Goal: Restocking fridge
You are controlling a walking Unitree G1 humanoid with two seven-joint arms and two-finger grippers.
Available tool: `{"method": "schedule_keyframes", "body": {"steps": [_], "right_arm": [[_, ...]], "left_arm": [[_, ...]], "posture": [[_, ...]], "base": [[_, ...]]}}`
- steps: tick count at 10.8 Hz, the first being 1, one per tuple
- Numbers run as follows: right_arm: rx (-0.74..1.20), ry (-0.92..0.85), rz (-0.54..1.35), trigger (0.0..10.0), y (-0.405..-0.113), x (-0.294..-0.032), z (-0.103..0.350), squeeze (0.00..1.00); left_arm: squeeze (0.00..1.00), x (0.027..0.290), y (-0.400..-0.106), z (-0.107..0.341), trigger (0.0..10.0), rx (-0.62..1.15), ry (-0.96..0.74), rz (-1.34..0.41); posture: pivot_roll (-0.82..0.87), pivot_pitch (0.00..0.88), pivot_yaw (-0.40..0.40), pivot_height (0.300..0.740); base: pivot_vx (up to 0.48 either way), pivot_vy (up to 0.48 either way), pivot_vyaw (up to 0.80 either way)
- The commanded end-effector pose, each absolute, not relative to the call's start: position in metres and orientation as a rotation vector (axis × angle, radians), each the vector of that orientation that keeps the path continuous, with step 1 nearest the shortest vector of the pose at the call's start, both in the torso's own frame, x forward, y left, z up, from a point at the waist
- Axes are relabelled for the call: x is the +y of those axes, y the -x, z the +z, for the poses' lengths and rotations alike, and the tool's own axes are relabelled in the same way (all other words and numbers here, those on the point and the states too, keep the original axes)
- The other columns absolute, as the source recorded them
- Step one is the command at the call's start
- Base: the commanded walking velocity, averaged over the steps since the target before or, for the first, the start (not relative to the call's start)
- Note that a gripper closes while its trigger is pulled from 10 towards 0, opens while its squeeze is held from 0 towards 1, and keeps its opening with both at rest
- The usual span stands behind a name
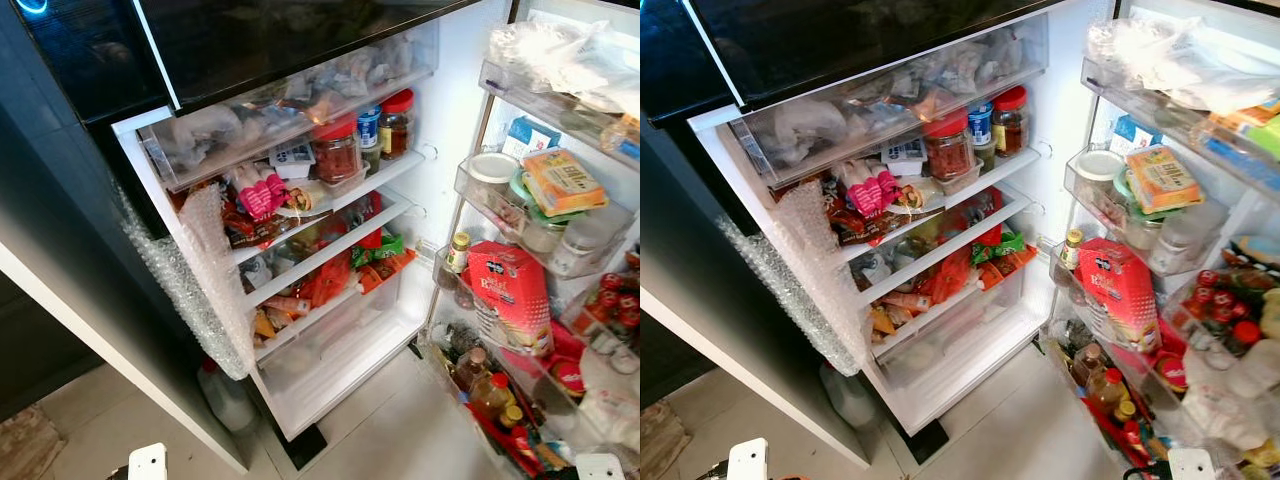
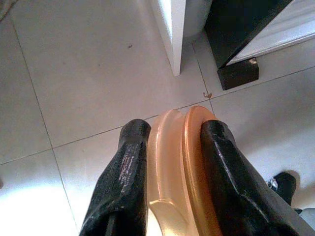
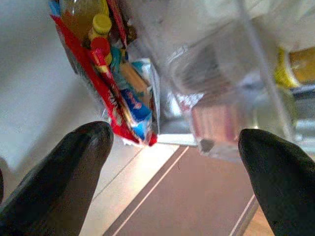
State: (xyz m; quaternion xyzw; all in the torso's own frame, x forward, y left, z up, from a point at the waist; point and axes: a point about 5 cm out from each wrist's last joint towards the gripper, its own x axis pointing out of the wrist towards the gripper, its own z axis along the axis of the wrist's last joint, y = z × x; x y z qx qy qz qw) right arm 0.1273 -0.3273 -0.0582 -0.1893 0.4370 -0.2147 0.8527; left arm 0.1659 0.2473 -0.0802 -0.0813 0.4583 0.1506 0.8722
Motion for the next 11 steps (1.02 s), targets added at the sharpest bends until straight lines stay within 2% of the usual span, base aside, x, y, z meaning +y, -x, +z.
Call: {"method": "schedule_keyframes", "body": {"steps": [1, 3, 5, 6, 7, 11], "right_arm": [[0.938, 0.4, -0.448, 10.0, -0.125, -0.323, -0.062, 0.0], [0.95, 0.38, -0.436, 10.0, -0.124, -0.318, -0.065, 0.0], [0.978, 0.154, -0.336, 10.0, -0.125, -0.282, -0.081, 0.0], [0.995, 0.142, -0.3, 10.0, -0.124, -0.273, -0.085, 0.0], [1.018, 0.122, -0.213, 10.0, -0.123, -0.25, -0.093, 0.0], [1.037, 0.107, -0.151, 10.0, -0.119, -0.239, -0.097, 0.0]], "left_arm": [[0.0, 0.249, -0.163, -0.081, 10.0, 0.972, 0.166, 0.315], [0.0, 0.249, -0.163, -0.081, 10.0, 0.971, 0.165, 0.314], [0.0, 0.249, -0.163, -0.081, 10.0, 0.973, 0.15, 0.306], [0.0, 0.249, -0.163, -0.081, 10.0, 0.974, 0.144, 0.301], [0.0, 0.249, -0.163, -0.081, 10.0, 0.975, 0.144, 0.301], [0.0, 0.249, -0.163, -0.081, 10.0, 0.977, 0.137, 0.297]], "posture": [[-0.17, 0.0, 0.086, 0.74], [-0.17, 0.0, 0.087, 0.74], [-0.16, 0.0, 0.085, 0.74], [-0.16, 0.0, 0.086, 0.74], [-0.16, 0.0, 0.086, 0.74], [-0.16, 0.0, 0.088, 0.74]], "base": [[0.0, 0.0, 0.0], [0.0, 0.0, 0.0], [0.0, 0.0, 0.0], [0.0, 0.0, 0.0], [0.0, -0.48, 0.0], [0.0, -0.476, 0.0]]}}
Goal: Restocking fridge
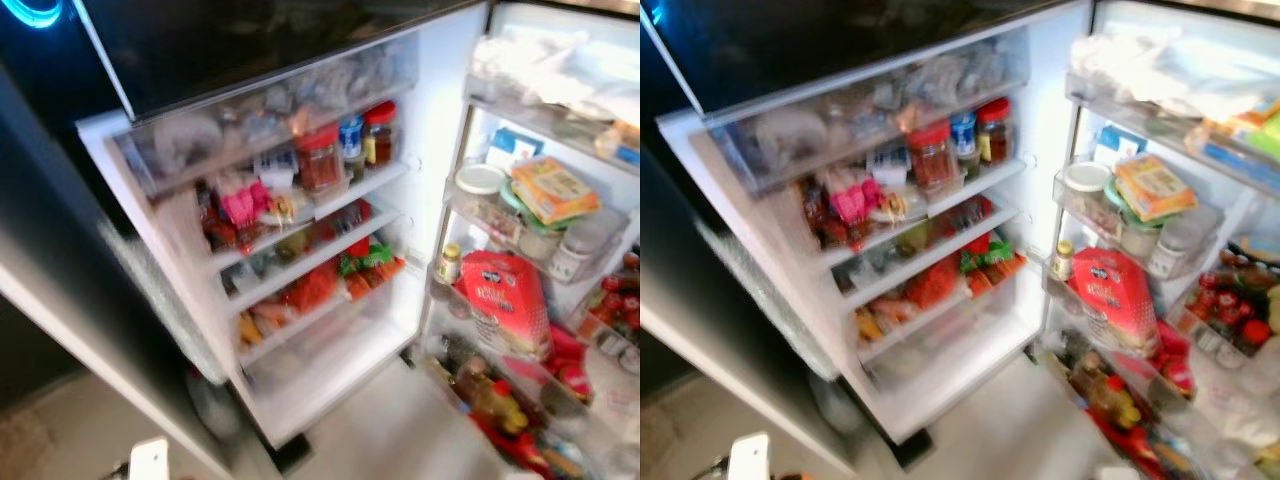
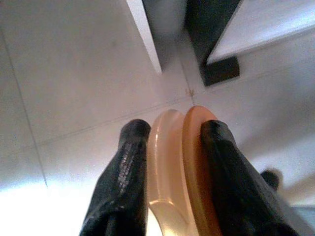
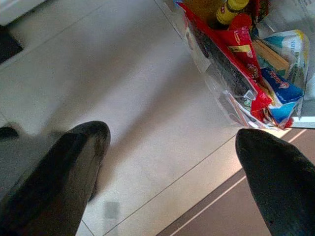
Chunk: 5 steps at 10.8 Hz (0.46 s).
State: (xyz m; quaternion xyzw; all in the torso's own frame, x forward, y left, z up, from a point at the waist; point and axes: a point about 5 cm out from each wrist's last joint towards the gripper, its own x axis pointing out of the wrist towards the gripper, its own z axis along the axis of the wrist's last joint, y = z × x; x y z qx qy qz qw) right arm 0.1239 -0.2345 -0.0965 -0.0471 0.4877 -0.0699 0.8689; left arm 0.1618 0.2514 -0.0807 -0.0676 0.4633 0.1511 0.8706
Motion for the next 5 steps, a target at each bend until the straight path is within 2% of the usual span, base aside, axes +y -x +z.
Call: {"method": "schedule_keyframes", "body": {"steps": [1, 5], "right_arm": [[1.037, 0.11, -0.15, 10.0, -0.119, -0.239, -0.097, 0.0], [0.967, 0.164, -0.219, 10.0, -0.128, -0.249, -0.09, 0.0]], "left_arm": [[0.0, 0.249, -0.163, -0.081, 10.0, 0.976, 0.14, 0.301], [0.0, 0.25, -0.162, -0.081, 10.0, 0.98, 0.131, 0.293]], "posture": [[-0.17, 0.0, 0.089, 0.74], [-0.17, 0.0, 0.093, 0.74]], "base": [[0.0, 0.0, 0.0], [0.0, 0.0, 0.0]]}}
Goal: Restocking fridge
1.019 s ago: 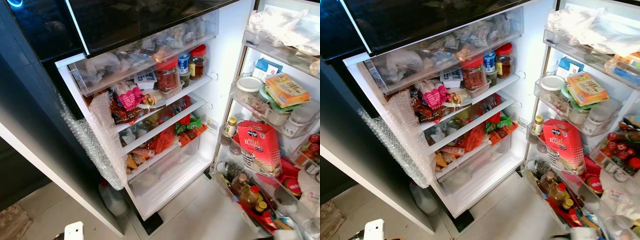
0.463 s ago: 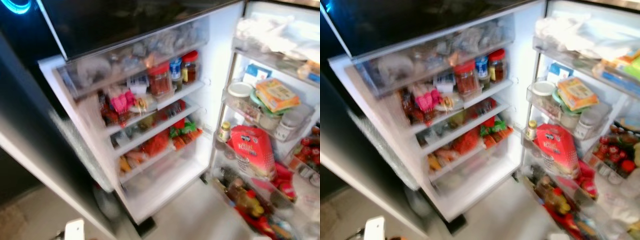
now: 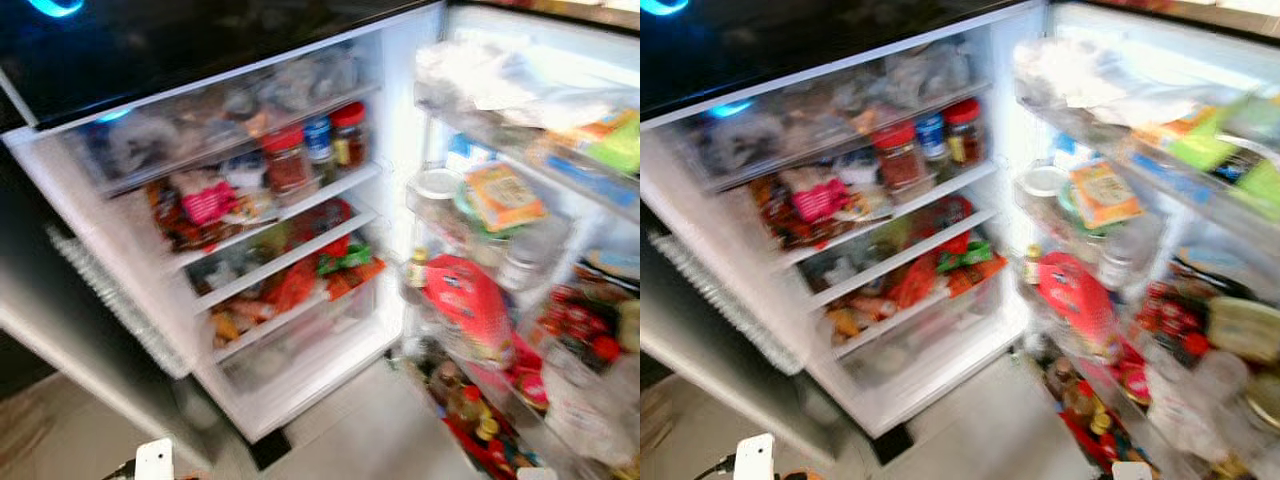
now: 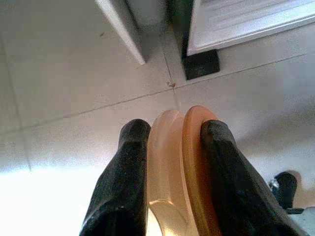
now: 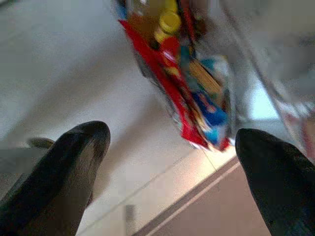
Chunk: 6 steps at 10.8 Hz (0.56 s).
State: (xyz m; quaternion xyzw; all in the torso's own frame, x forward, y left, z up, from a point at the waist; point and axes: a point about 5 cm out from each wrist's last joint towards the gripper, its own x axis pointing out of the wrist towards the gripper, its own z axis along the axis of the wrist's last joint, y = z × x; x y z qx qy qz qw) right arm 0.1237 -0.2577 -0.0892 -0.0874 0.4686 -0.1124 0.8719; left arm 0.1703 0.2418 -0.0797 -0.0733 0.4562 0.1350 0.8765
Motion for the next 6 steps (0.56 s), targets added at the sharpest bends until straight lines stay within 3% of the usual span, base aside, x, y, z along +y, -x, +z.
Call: {"method": "schedule_keyframes", "body": {"steps": [1, 6], "right_arm": [[0.959, 0.173, -0.22, 10.0, -0.129, -0.251, -0.089, 0.0], [0.927, 0.269, -0.323, 10.0, -0.135, -0.281, -0.077, 0.0]], "left_arm": [[0.0, 0.25, -0.162, -0.081, 10.0, 0.981, 0.129, 0.291], [0.0, 0.25, -0.162, -0.081, 10.0, 0.978, 0.133, 0.297]], "posture": [[-0.17, 0.0, 0.093, 0.74], [-0.17, 0.0, 0.095, 0.74]], "base": [[0.0, 0.0, 0.0], [0.0, 0.0, 0.0]]}}
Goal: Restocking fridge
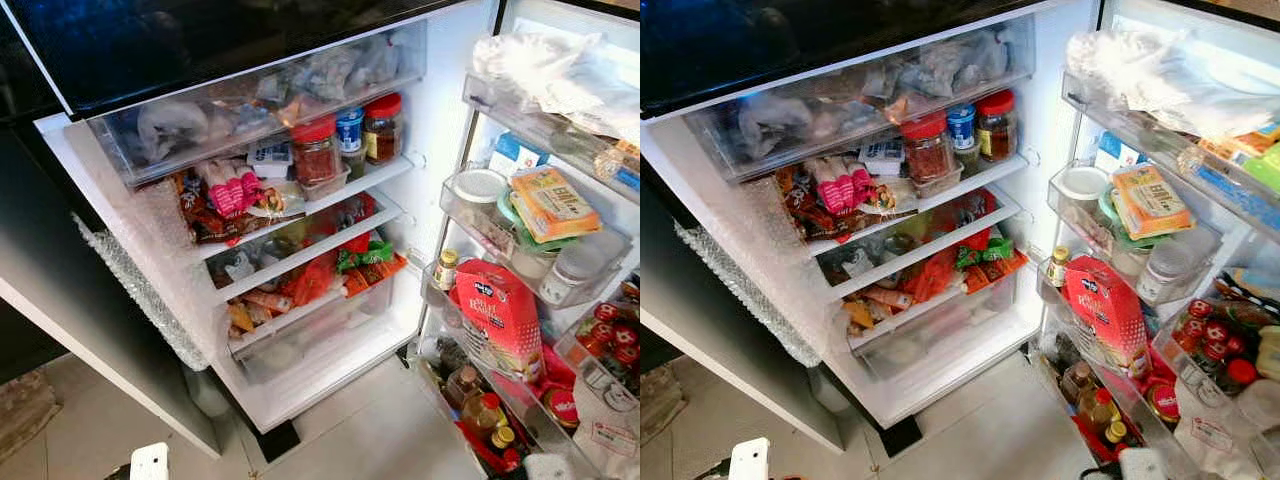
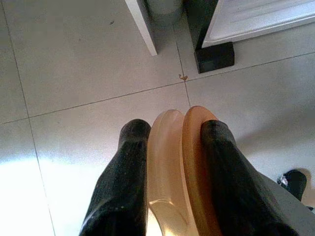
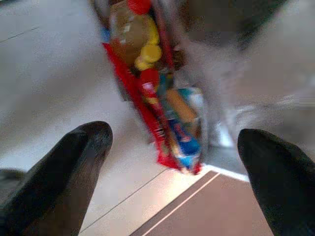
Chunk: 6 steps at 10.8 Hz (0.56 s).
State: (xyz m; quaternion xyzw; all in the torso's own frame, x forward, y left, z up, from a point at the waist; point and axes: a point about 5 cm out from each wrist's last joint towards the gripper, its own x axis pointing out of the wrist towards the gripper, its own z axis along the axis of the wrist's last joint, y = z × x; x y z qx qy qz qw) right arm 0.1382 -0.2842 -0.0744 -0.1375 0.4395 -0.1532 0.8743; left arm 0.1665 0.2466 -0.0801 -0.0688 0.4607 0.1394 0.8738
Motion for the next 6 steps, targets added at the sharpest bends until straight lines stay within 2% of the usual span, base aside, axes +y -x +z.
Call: {"method": "schedule_keyframes", "body": {"steps": [1, 6], "right_arm": [[0.923, 0.291, -0.333, 10.0, -0.137, -0.285, -0.074, 0.0], [0.873, 0.34, -0.365, 10.0, -0.146, -0.301, -0.063, 0.0]], "left_arm": [[0.0, 0.25, -0.162, -0.081, 10.0, 0.978, 0.134, 0.298], [0.0, 0.251, -0.163, -0.08, 10.0, 0.975, 0.134, 0.304]], "posture": [[-0.17, 0.0, 0.094, 0.74], [-0.16, 0.0, 0.1, 0.74]], "base": [[0.0, 0.0, 0.0], [0.0, 0.0, 0.0]]}}
